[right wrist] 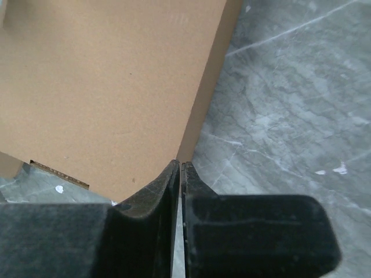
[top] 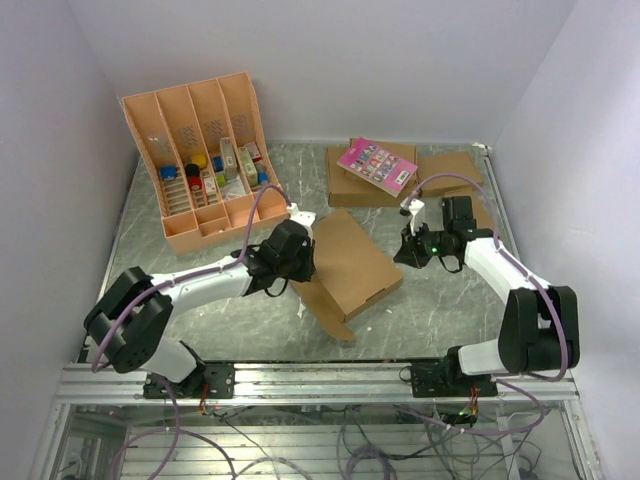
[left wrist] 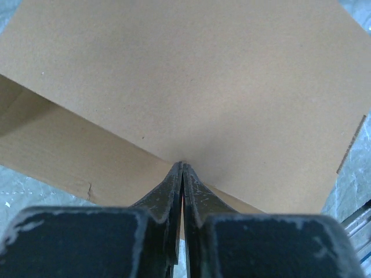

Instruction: Fold the paper box

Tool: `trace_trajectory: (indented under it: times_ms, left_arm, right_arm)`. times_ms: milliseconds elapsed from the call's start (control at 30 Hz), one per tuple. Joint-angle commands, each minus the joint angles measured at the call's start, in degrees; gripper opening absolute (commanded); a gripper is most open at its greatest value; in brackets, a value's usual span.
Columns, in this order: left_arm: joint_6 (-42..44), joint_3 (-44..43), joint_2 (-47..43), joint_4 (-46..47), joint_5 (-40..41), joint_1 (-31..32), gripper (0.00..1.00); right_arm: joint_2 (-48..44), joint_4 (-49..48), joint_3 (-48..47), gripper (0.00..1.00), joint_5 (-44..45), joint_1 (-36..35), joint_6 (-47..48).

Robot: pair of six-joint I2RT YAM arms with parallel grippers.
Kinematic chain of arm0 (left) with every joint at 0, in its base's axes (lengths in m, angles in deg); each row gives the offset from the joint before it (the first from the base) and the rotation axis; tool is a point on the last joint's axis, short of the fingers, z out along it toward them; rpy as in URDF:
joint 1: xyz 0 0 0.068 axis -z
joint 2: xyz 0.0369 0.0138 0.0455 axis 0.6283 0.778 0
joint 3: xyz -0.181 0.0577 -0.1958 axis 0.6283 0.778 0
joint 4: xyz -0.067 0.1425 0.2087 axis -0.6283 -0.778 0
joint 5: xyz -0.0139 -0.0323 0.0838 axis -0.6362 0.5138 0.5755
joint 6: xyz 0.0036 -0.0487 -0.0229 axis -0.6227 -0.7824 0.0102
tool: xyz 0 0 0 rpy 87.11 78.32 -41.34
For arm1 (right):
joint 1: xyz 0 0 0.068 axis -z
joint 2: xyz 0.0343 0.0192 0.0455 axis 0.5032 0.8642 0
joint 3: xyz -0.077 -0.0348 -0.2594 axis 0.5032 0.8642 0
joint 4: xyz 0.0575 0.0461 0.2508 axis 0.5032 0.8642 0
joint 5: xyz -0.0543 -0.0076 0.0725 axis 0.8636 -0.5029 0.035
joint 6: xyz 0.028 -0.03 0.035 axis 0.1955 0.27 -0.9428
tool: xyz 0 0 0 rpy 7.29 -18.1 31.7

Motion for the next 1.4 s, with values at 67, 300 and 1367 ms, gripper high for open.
trace_trajectory:
  times_ms: [67,300,1367]
  left_arm:
    - [6.1,3.1,-9.4,4.1,-2.4,-0.2,0.15]
    - [4.9,16.9,-26.3,15.4,-11.9,-0.2,0.56]
    - [42.8,28.2,-12.2,42.7,13.3,39.2,0.87]
  right_arm:
    - [-6.5,-0.4,-0.1,0.14,-3.3,2.4,1.9]
    - [-6.5,2.5,-0.2,0.45,-19.3,2.9,4.8]
    - [4.3,1.1,-1.5,0.70,-20.8,4.1,-3.3]
